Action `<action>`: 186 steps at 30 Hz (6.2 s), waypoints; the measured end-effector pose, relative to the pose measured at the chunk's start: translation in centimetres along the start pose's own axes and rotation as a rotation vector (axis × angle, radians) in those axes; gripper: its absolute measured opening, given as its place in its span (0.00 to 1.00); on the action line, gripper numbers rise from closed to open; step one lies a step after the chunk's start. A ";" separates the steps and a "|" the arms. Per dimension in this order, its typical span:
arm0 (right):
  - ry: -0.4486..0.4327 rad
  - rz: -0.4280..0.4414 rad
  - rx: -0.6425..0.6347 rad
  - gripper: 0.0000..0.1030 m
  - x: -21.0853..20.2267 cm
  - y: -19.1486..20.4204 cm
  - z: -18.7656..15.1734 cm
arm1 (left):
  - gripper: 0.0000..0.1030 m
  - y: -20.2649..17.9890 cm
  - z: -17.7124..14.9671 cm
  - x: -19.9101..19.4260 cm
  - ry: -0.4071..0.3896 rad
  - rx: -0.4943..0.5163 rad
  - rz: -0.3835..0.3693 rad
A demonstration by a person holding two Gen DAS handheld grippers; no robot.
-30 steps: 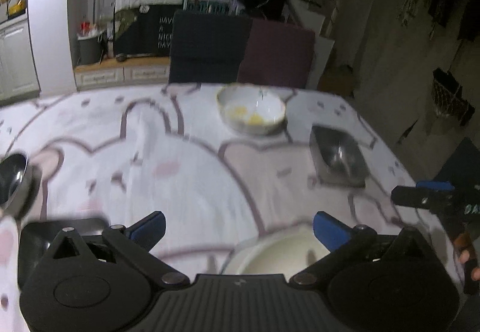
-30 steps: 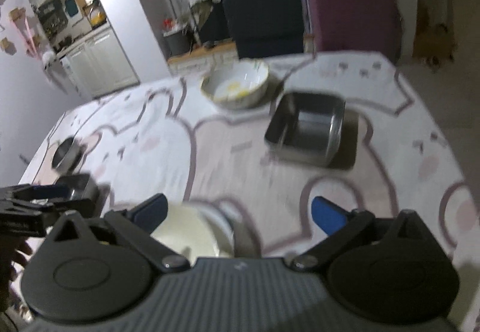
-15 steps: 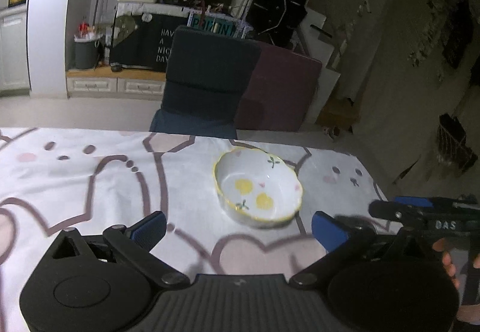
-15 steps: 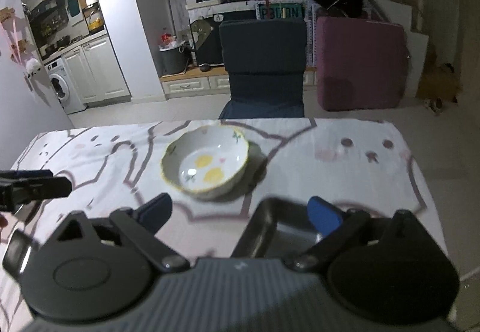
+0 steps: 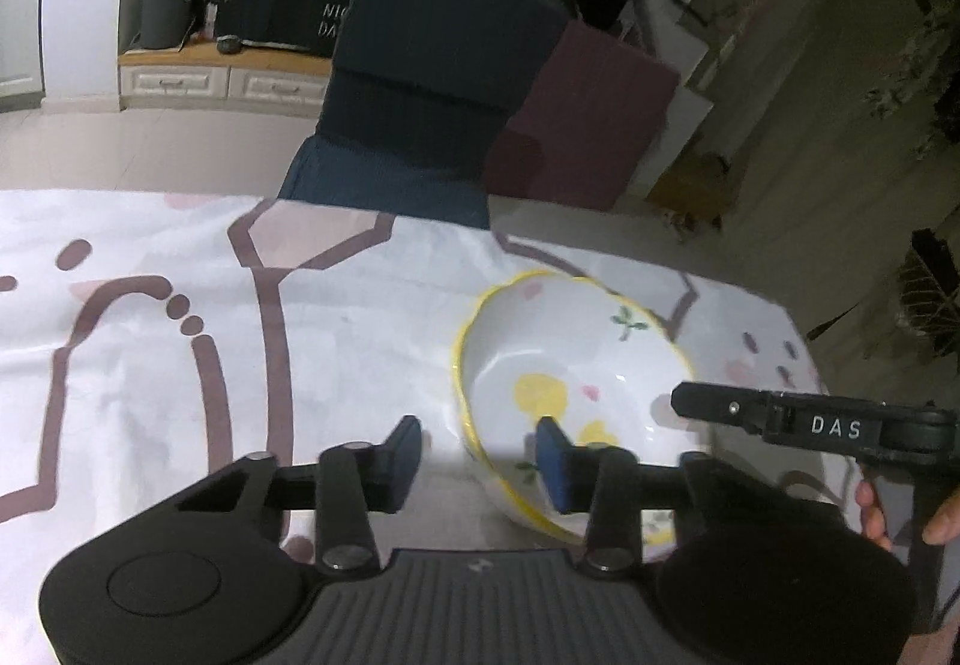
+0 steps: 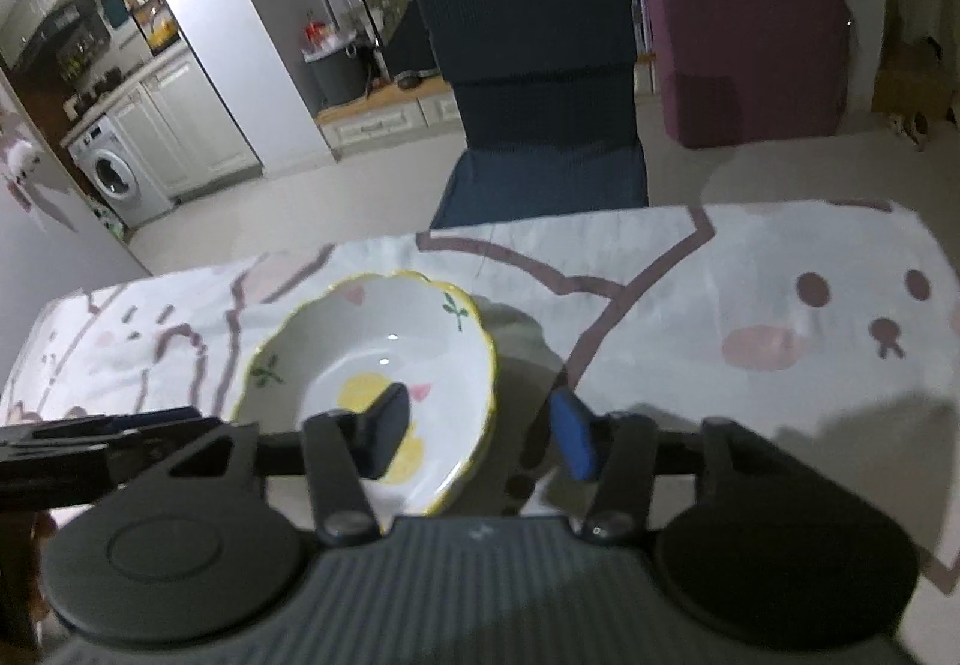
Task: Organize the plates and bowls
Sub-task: 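Move both tools to the yellow-rimmed lemon bowl and close on its rim, then lift the lemon bowl with both tools and carry it over the cream bowl, then lower the lemon bowl into the cream bowl and open both tools, then move both tools to a steel square tray and close on its rim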
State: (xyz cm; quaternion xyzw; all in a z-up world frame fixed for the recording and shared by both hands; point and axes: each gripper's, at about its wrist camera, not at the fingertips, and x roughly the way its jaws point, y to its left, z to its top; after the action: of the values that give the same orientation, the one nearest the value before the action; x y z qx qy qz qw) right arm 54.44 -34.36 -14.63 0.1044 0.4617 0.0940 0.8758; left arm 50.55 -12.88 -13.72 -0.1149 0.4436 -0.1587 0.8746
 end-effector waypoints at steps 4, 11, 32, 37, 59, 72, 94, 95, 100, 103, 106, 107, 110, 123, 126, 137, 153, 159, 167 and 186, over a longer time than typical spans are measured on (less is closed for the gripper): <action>0.057 -0.009 0.008 0.27 2.2 0.4 0.5 | 0.22 0.1 0.2 1.7 0.025 0.004 0.010; 0.058 -0.050 -0.006 0.10 3.3 1.1 0.2 | 0.13 -0.8 0.0 2.0 0.022 0.077 0.031; -0.064 -0.002 -0.011 0.10 -12.2 7.6 -7.7 | 0.11 -4.7 -7.3 -17.5 -0.107 0.098 0.057; -0.066 0.013 0.004 0.10 -15.7 8.5 -11.7 | 0.11 -5.3 -11.1 -21.3 -0.111 0.105 0.050; 0.007 -0.020 -0.034 0.10 -21.8 10.5 -23.8 | 0.11 -4.3 -23.7 -25.2 -0.027 0.063 -0.016; 0.073 -0.078 -0.093 0.09 -20.9 11.0 -25.5 | 0.11 -3.5 -26.7 -22.3 0.073 0.050 -0.006; 0.121 -0.111 -0.105 0.08 -20.2 10.8 -25.8 | 0.14 -4.9 -27.1 -20.8 0.113 0.178 0.051; 0.121 -0.112 -0.105 0.08 -20.2 10.8 -25.8 | 0.15 -4.9 -27.1 -20.8 0.112 0.183 0.053; 0.117 -0.110 -0.104 0.08 -20.2 10.8 -25.7 | 0.15 -5.0 -27.1 -20.8 0.114 0.199 0.061; 0.114 -0.111 -0.106 0.07 -20.2 10.8 -25.8 | 0.16 -5.1 -27.1 -20.7 0.117 0.208 0.062; 0.116 -0.114 -0.113 0.07 -20.1 10.8 -25.8 | 0.20 -5.2 -27.1 -20.8 0.119 0.210 0.056; 0.118 -0.115 -0.115 0.07 -20.0 10.9 -25.8 | 0.20 -5.2 -27.1 -20.8 0.118 0.209 0.058; 0.128 -0.111 -0.118 0.07 -19.8 10.8 -25.8 | 0.25 -5.1 -27.0 -21.0 0.120 0.205 0.065; 0.159 -0.083 -0.097 0.06 -19.1 10.6 -25.7 | 0.27 -5.1 -27.0 -21.7 0.139 0.205 0.057; 0.159 -0.083 -0.095 0.06 -19.1 10.6 -25.7 | 0.30 -5.0 -27.0 -22.1 0.138 0.201 0.053; 0.170 -0.082 -0.112 0.06 -18.8 11.0 -25.7 | 0.42 -4.8 -26.4 -23.8 0.088 0.186 0.036; 0.227 -0.072 -0.071 0.11 -17.3 10.7 -25.7 | 0.63 -4.8 -26.3 -24.7 0.067 0.190 0.022; 0.201 -0.006 -0.082 0.53 -18.4 11.2 -25.6 | 0.70 -4.8 -26.3 -25.1 0.062 0.194 0.026; 0.140 -0.008 -0.114 0.86 -20.7 11.7 -25.9 | 0.90 -4.5 -26.2 -26.1 0.038 0.201 0.017; -0.100 0.065 -0.026 1.00 -21.4 17.3 -20.8 | 1.00 5.0 -18.7 -34.0 -0.182 0.109 0.171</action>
State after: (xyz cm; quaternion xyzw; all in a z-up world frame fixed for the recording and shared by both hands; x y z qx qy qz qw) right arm 24.15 -21.37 -4.55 0.1123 0.4126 0.1229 0.8956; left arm 17.28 3.55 -1.14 -0.0429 0.3613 -0.0965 0.9265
